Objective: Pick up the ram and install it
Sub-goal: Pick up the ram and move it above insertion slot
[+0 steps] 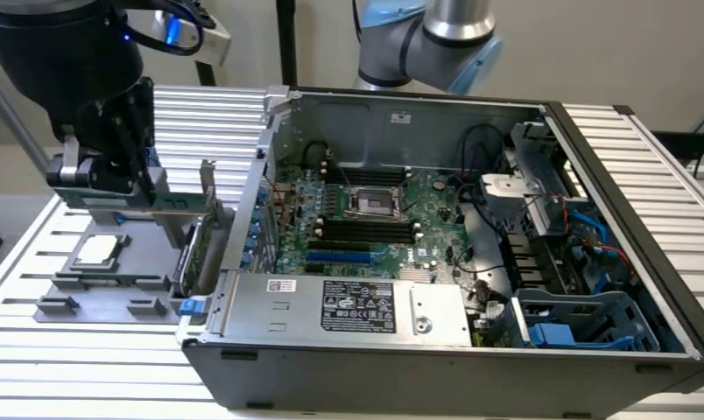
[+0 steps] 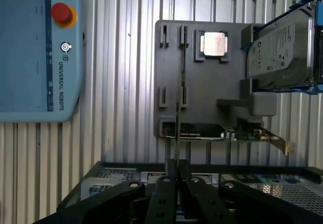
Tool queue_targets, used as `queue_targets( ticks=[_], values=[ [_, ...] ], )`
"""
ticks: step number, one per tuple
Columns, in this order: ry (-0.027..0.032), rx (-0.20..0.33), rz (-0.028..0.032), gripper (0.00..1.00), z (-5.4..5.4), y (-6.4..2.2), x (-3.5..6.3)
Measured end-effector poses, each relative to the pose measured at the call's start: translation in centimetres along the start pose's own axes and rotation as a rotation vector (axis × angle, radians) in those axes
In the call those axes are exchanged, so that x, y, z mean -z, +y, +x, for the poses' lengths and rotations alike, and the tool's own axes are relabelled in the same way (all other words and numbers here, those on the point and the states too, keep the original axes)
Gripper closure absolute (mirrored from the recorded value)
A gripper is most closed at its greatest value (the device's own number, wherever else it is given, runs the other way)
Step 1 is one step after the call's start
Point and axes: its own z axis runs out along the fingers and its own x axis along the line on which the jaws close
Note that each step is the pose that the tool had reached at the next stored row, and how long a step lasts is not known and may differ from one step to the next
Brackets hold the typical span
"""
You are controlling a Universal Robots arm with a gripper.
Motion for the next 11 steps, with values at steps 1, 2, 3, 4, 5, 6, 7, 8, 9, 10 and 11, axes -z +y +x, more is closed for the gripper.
queue_targets(
  ticks=[1,2,3,4,5,6,7,8,9,10,11],
  values=[
    [-0.0011,0.0,-0.0003,0.86,0.0,-0.46,0.07],
    [-0.0022,0.0,-0.0005,0.86,0.0,-0.91,0.1],
    [-0.0031,0.0,-0.0007,0.86,0.0,-1.36,0.14],
    [-0.004,0.0,-0.001,0.86,0.0,-1.82,0.18],
    [-0.0049,0.0,-0.0013,0.86,0.0,-2.27,0.2],
    [-0.006,0.0,-0.0014,0.86,0.0,-2.72,0.23],
    [-0.0068,0.0,-0.0016,0.86,0.0,-3.17,0.25],
    [-0.0076,0.0,-0.0019,0.86,0.1,-3.64,0.28],
    [-0.0083,0.0,-0.0021,0.86,0.1,-4.09,0.3],
    [-0.0088,0.0,-0.0024,0.86,0.1,-4.54,0.33],
    [-0.0093,0.0,-0.0027,0.86,0.1,-5.0,0.35]
  ],
)
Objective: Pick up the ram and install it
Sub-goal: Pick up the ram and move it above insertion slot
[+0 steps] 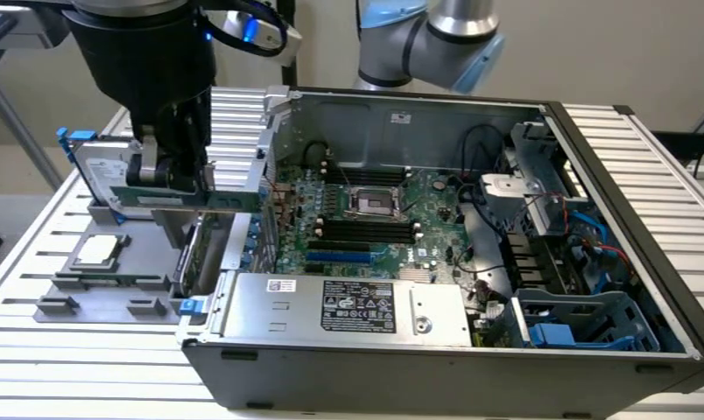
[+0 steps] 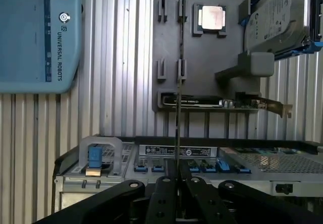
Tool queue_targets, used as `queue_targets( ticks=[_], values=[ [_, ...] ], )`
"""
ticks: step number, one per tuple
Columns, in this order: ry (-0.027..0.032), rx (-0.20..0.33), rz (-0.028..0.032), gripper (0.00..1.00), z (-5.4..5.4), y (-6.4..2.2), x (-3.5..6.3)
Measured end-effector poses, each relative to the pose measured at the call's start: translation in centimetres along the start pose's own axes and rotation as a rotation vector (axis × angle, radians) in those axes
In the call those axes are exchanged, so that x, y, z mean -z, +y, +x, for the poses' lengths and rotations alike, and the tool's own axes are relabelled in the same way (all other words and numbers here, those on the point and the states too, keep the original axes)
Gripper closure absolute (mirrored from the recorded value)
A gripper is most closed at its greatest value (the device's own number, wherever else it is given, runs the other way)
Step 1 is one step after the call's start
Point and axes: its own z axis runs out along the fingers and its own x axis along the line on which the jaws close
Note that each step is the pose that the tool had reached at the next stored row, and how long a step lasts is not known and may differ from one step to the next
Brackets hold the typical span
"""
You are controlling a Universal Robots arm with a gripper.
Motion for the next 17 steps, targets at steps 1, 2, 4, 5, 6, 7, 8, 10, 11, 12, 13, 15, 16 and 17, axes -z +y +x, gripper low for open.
queue_targets(
  ticks=[1,2,4,5,6,7,8,10,11,12,13,15,16,17],
  values=[
    [-0.0004,0.0,-0.0003,0.86,0.0,-0.44,0.02],
    [-0.0008,0.0,-0.0005,0.86,0.0,-0.9,0.04],
    [-0.0012,0.0,-0.001,0.86,0.0,-1.8,0.08],
    [-0.0014,0.0,-0.0012,0.86,0.0,-2.25,0.1],
    [-0.0016,0.0,-0.0014,0.86,0.0,-2.71,0.12],
    [-0.0016,0.0,-0.0016,0.86,0.0,-3.16,0.15],
    [-0.0018,0.0,-0.0018,0.86,0.1,-3.64,0.17],
    [-0.0018,0.0,-0.0019,0.86,0.1,-4.55,0.21],
    [-0.0019,0.0,-0.0019,0.86,0.1,-5.0,0.23],
    [-0.0019,0.0,-0.002,0.86,0.1,-5.44,0.25],
    [-0.0019,0.0,-0.0021,0.86,0.1,-5.89,0.27],
    [-0.0018,0.0,-0.0026,0.86,0.0,-6.79,0.31],
    [-0.0018,0.0,-0.0028,0.86,0.0,-7.24,0.33],
    [-0.002,0.0,-0.0029,0.86,0.0,-7.73,0.34]
  ],
)
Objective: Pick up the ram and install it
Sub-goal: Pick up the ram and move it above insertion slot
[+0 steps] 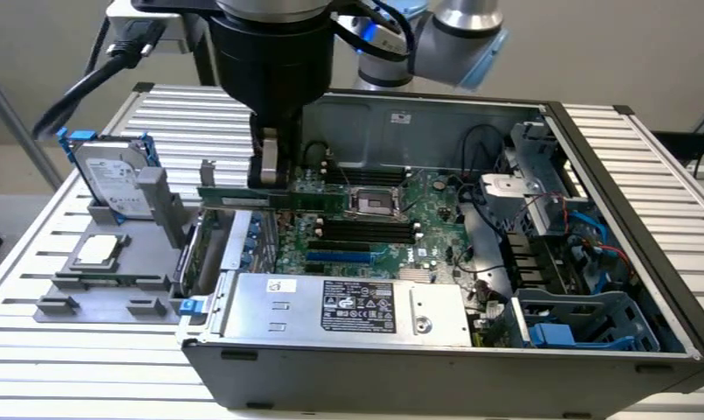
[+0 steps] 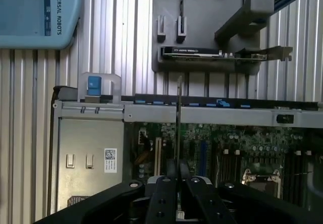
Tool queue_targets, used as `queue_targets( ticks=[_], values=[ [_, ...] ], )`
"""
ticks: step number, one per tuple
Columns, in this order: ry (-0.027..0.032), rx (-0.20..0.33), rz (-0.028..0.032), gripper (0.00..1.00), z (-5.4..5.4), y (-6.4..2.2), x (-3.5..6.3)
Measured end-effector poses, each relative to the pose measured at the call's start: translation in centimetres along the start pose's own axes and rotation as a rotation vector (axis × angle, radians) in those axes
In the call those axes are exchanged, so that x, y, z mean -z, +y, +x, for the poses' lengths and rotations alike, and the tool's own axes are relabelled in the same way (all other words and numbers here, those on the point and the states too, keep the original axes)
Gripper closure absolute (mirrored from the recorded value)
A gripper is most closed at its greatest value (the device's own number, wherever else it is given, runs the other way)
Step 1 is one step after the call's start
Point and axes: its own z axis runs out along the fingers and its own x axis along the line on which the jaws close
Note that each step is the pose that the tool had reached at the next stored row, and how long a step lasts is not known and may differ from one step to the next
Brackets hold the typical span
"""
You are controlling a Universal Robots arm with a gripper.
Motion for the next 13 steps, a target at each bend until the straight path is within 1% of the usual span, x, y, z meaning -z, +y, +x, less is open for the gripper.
queue_targets(
  ticks=[3,5,13],
  values=[
    [0.0,0.0,-0.0005,0.86,-0.3,-1.32,-0.02],
    [0.0001,0.0,-0.0005,0.86,-0.6,-2.06,-0.05],
    [0.001,0.0,-0.0006,0.86,-2.6,-4.35,-0.24]
  ],
)
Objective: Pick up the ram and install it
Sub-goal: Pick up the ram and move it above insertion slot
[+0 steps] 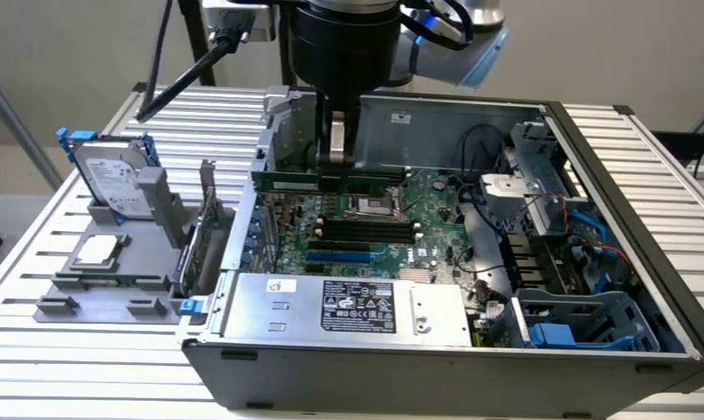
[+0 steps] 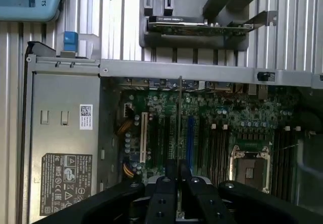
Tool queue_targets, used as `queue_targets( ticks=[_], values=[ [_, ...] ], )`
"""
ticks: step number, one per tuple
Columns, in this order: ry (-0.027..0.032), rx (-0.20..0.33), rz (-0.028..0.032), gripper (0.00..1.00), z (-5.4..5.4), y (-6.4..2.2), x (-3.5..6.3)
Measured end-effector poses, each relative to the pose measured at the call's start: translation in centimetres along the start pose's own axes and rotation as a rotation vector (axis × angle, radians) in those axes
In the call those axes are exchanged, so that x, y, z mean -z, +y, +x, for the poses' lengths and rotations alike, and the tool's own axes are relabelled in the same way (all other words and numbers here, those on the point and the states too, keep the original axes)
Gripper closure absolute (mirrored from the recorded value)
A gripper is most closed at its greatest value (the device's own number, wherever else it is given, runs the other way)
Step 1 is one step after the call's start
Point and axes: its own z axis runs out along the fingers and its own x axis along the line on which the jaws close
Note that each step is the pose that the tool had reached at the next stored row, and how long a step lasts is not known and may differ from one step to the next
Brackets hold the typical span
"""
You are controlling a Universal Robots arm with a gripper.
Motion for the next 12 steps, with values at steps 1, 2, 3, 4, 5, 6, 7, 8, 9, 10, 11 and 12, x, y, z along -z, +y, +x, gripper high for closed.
queue_targets(
  ticks=[1,2,3,4,5,6,7,8,9,10,11,12],
  values=[
    [0.0002,0.0,0.0,0.86,-0.3,-0.27,-0.03],
    [0.0003,0.0,0.0001,0.86,-0.5,-0.54,-0.06],
    [0.0007,0.0,0.0,0.86,-0.8,-0.82,-0.08],
    [0.0008,0.0,0.0,0.86,-1.1,-1.08,-0.12],
    [0.0013,0.0,0.0,0.86,-1.4,-1.34,-0.15],
    [0.0019,0.0,0.0,0.86,-1.7,-1.57,-0.19],
    [0.0026,0.0,-0.0001,0.86,-2.0,-1.79,-0.22],
    [0.0034,0.0,0.0,0.86,-2.3,-2.01,-0.27],
    [0.0045,0.0,0.0,0.86,-2.7,-2.23,-0.32],
    [0.0057,0.0,-0.0001,0.86,-3.0,-2.44,-0.36],
    [0.007,0.0,0.0,0.86,-3.3,-2.65,-0.41],
    [0.0084,0.0,-0.0001,0.86,-3.7,-2.86,-0.47]
  ],
)
